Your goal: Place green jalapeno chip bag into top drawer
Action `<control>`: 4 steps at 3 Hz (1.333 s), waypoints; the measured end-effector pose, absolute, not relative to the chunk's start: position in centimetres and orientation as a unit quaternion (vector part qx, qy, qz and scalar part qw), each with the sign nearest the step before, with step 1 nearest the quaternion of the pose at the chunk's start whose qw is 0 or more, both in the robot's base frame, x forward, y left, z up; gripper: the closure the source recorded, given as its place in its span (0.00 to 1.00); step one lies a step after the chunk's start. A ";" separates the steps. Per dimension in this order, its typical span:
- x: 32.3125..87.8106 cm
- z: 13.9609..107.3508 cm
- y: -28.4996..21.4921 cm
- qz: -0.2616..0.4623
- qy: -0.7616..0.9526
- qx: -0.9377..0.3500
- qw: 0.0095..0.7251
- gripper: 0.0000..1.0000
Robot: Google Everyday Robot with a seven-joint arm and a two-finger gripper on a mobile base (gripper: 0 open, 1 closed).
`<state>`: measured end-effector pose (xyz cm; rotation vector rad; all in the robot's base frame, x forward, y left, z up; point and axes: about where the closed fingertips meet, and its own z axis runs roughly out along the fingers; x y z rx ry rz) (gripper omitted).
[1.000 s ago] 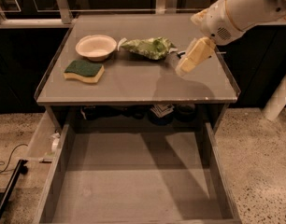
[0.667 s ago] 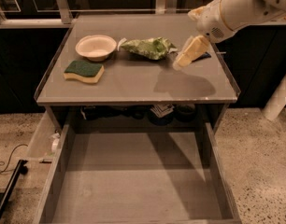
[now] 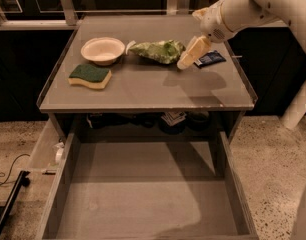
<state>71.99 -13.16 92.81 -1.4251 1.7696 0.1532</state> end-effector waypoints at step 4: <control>76.5 88.7 -8.7 0.135 0.700 -0.575 0.400 0.00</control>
Offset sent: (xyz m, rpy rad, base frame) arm 0.0426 0.0192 -0.0392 0.0796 0.1062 0.0424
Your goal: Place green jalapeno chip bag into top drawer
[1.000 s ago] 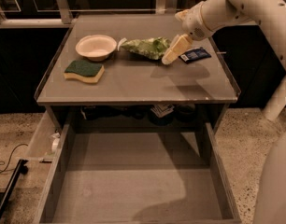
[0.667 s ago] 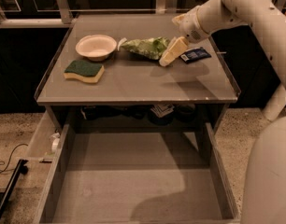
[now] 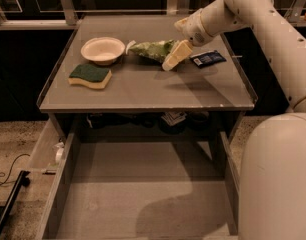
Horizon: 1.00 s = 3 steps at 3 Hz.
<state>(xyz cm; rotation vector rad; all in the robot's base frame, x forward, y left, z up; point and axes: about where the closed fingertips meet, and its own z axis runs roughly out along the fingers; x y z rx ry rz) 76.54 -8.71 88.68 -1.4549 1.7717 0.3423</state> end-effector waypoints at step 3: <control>77.2 88.0 -7.8 0.145 0.701 -0.576 0.395 0.39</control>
Offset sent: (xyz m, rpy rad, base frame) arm 0.0053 0.0072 -0.0058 0.0058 0.0154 0.0070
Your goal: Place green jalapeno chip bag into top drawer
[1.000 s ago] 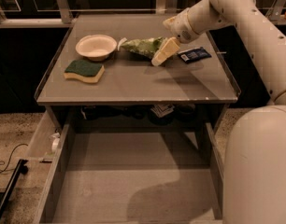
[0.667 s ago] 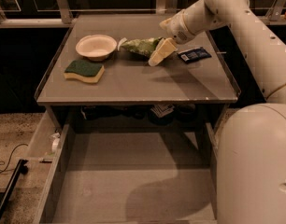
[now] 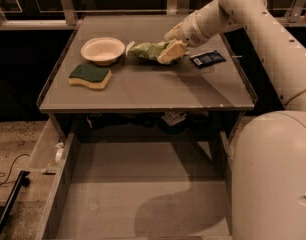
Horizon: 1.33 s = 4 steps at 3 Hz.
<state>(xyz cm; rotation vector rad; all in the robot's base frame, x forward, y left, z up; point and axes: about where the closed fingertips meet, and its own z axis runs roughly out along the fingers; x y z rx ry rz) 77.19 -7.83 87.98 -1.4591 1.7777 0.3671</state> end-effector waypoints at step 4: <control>77.2 88.0 -7.8 0.145 0.701 -0.576 0.395 1.00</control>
Offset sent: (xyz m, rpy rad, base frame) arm 0.0000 0.0000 0.0000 0.0000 0.0000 0.0000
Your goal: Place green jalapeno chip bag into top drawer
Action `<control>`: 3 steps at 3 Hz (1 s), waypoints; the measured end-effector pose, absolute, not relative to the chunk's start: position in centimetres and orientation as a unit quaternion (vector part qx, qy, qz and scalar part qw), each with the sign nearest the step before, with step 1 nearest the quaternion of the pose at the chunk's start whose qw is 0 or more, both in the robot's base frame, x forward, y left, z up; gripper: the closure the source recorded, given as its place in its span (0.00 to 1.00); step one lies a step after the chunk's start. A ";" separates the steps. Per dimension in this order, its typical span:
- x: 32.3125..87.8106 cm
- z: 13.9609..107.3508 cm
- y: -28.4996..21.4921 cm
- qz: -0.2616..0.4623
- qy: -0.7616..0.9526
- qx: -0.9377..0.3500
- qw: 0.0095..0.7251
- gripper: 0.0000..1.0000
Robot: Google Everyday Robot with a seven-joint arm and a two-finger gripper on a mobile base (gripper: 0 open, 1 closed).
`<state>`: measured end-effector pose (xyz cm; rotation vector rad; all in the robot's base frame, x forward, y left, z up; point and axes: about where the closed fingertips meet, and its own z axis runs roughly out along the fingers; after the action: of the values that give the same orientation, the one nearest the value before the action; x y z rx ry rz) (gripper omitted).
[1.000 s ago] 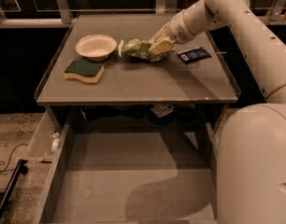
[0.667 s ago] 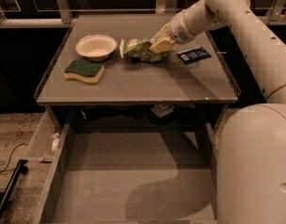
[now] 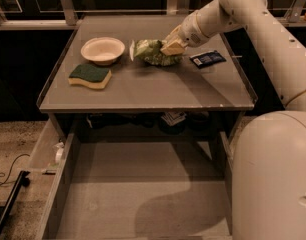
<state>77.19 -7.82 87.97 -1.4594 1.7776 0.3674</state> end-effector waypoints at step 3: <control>72.3 88.6 -9.3 0.165 0.678 -0.576 0.427 1.00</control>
Offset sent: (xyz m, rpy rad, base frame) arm -0.0494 -0.0203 0.0001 0.0585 -0.0320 0.0273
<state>72.27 -9.34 88.63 -1.4385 1.6929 0.4124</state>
